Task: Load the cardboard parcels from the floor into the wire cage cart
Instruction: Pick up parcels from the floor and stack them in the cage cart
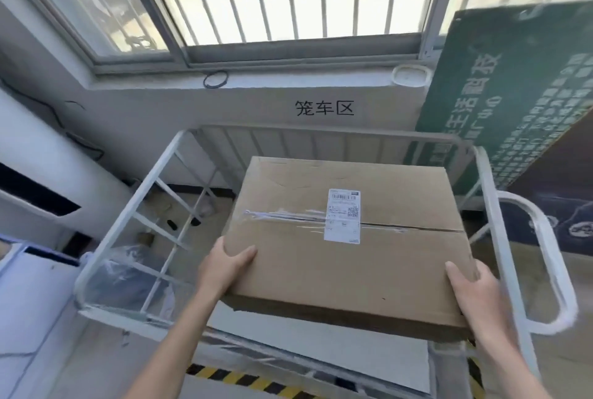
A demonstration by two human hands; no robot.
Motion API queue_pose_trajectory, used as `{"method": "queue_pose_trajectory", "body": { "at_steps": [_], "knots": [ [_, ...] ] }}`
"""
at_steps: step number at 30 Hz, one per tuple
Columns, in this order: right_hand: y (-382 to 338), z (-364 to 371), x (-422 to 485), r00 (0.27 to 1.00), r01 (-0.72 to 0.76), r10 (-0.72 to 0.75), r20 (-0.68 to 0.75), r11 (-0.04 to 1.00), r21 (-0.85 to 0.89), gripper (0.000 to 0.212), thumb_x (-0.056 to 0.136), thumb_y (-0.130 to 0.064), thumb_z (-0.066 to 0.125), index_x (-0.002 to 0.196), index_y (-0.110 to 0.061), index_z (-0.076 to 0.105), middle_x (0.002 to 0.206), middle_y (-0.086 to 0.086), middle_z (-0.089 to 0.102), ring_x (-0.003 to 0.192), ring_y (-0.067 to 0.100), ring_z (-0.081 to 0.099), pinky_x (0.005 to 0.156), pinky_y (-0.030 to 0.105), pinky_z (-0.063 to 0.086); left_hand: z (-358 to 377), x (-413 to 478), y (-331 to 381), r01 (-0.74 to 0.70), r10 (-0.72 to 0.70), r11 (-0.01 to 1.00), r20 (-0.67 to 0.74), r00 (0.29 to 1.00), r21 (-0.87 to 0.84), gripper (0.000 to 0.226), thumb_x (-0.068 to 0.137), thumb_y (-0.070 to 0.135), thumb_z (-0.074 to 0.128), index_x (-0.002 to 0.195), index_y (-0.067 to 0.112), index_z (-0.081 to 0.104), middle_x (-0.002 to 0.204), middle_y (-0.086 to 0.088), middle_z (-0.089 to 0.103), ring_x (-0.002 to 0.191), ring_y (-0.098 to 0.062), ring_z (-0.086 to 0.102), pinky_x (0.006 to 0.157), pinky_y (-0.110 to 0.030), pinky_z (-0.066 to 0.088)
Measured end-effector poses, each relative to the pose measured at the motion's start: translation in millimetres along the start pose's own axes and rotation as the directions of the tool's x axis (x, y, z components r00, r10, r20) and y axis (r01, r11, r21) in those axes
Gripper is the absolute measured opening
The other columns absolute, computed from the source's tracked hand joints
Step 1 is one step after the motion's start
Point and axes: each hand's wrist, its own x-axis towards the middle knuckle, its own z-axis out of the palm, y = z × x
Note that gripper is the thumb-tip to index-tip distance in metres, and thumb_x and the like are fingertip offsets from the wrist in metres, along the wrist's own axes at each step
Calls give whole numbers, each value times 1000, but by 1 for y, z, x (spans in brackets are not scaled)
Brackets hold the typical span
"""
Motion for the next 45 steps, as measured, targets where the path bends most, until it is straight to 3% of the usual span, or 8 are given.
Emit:
{"method": "queue_pose_trajectory", "body": {
  "at_steps": [11,25,29,31,34,39,43,45],
  "knots": [
    [160,147,102,921,-386,386,-50,890,-242,57,91,-50,59,137,-17,53,125,12,66,110,37,62,91,45,49,188,180,-98,107,-201,932,246,948,346,84,60,83,55,122,26,58,118,-4,70,107,-30,65,84,-38,49],
    [372,284,232,923,-293,377,74,815,-501,70,96,-31,59,155,-15,26,159,18,26,144,36,28,113,49,34,435,306,-259,159,-341,910,472,813,382,69,87,35,73,138,8,36,138,-15,55,121,-36,56,91,-39,44],
    [422,309,202,799,-287,537,272,737,-612,93,95,-49,57,159,-28,-7,162,16,-25,152,33,-14,122,50,16,450,275,-302,-68,-242,902,630,738,426,96,83,21,71,155,15,8,157,-12,27,141,-34,35,105,-42,41],
    [438,318,183,836,-62,453,311,641,-765,100,93,-54,57,157,-29,-17,154,18,-41,147,37,-29,122,55,8,456,249,-319,-406,-103,689,635,766,601,105,85,28,73,159,15,0,165,-22,-1,152,-39,9,117,-53,29],
    [447,334,165,791,230,396,467,516,-825,105,92,-58,53,150,-29,-30,148,20,-49,140,45,-35,118,62,5,473,219,-322,-747,19,392,807,591,537,108,61,40,91,152,15,39,158,-26,27,146,-46,25,107,-67,36],
    [442,342,196,808,265,384,447,440,-858,102,98,-46,48,138,-35,-46,144,20,-53,139,48,-36,119,63,8,504,237,-307,-808,52,288,834,549,514,100,56,37,95,145,18,52,151,-26,41,139,-48,39,94,-76,40],
    [412,331,268,837,292,305,454,454,-842,101,96,-47,54,146,-36,-34,156,17,-38,146,47,-23,119,62,14,537,280,-278,-790,86,280,806,586,545,98,94,47,58,153,31,-18,159,-18,-26,146,-41,-25,111,-74,12],
    [392,327,312,845,297,284,453,454,-840,99,95,-44,59,153,-38,-22,160,15,-32,148,46,-20,119,61,16,555,309,-251,-783,97,282,796,598,554,92,98,49,49,153,32,-23,160,-14,-32,146,-39,-30,113,-72,7]
  ]
}}
